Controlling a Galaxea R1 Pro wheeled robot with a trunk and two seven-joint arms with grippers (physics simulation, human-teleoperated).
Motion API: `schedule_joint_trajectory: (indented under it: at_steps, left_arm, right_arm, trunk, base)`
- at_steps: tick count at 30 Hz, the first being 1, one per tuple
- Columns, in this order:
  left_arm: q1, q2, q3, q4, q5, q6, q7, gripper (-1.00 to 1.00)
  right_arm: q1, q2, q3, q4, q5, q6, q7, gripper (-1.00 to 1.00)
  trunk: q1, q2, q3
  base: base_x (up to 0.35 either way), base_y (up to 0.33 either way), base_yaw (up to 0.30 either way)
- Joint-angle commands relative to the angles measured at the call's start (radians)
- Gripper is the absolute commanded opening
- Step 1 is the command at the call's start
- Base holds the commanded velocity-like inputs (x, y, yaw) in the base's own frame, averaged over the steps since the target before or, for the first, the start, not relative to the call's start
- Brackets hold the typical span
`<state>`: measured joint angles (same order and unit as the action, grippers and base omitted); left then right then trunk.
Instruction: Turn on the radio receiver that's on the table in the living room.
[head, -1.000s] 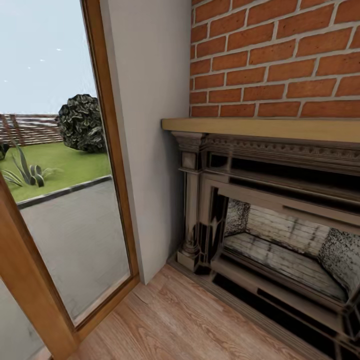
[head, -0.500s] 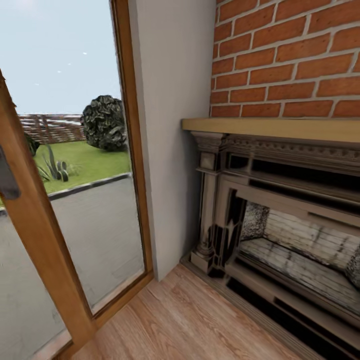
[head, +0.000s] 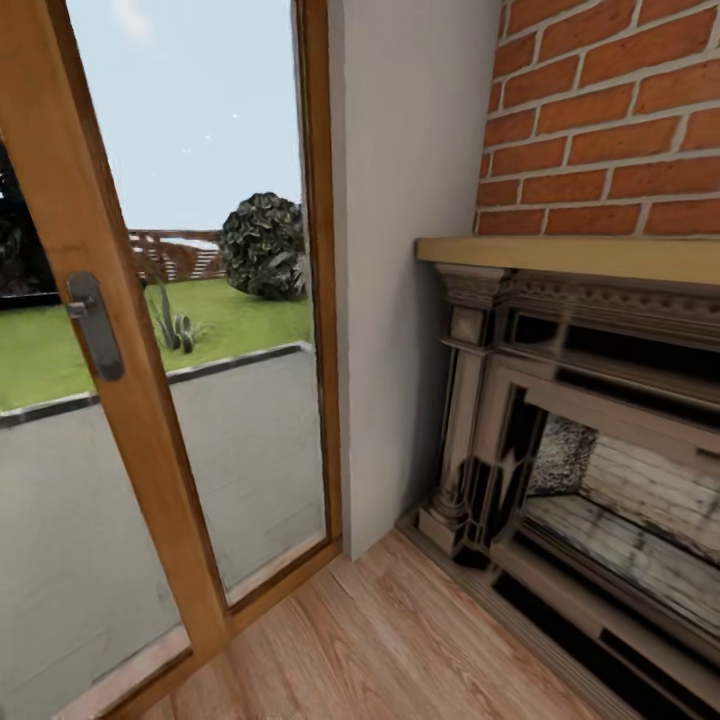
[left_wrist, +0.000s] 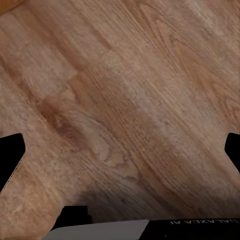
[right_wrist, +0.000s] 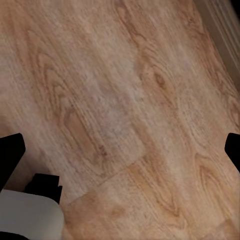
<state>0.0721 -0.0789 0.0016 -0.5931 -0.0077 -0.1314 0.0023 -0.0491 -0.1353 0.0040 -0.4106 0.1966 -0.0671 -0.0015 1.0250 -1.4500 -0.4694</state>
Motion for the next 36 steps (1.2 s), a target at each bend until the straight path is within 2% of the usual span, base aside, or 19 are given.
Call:
schedule_joint_trajectory:
  at_steps: [1, 20, 36]
  left_arm:
    - [0.000, 0.003, 0.000, 0.000, 0.000, -0.001, 0.000, 1.00]
    - [0.000, 0.007, 0.001, 0.000, -0.001, -0.004, 0.004, 1.00]
    - [0.000, 0.005, 0.001, 0.001, -0.002, -0.004, 0.004, 1.00]
  right_arm:
    - [0.000, 0.000, 0.000, 0.000, 0.000, 0.000, 0.000, 1.00]
    - [0.000, 0.000, 0.001, 0.003, 0.000, -0.001, 0.014, 1.00]
    - [0.000, 0.000, 0.001, 0.003, 0.001, -0.001, 0.014, 1.00]
  trunk:
    - [0.000, 0.000, 0.000]
    - [0.000, 0.000, 0.000]
    - [0.000, 0.000, 0.000]
  base:
    - [0.000, 0.000, 0.284]
    - [-0.010, 0.000, 0.295]
    - [-0.281, 0.000, 0.297]
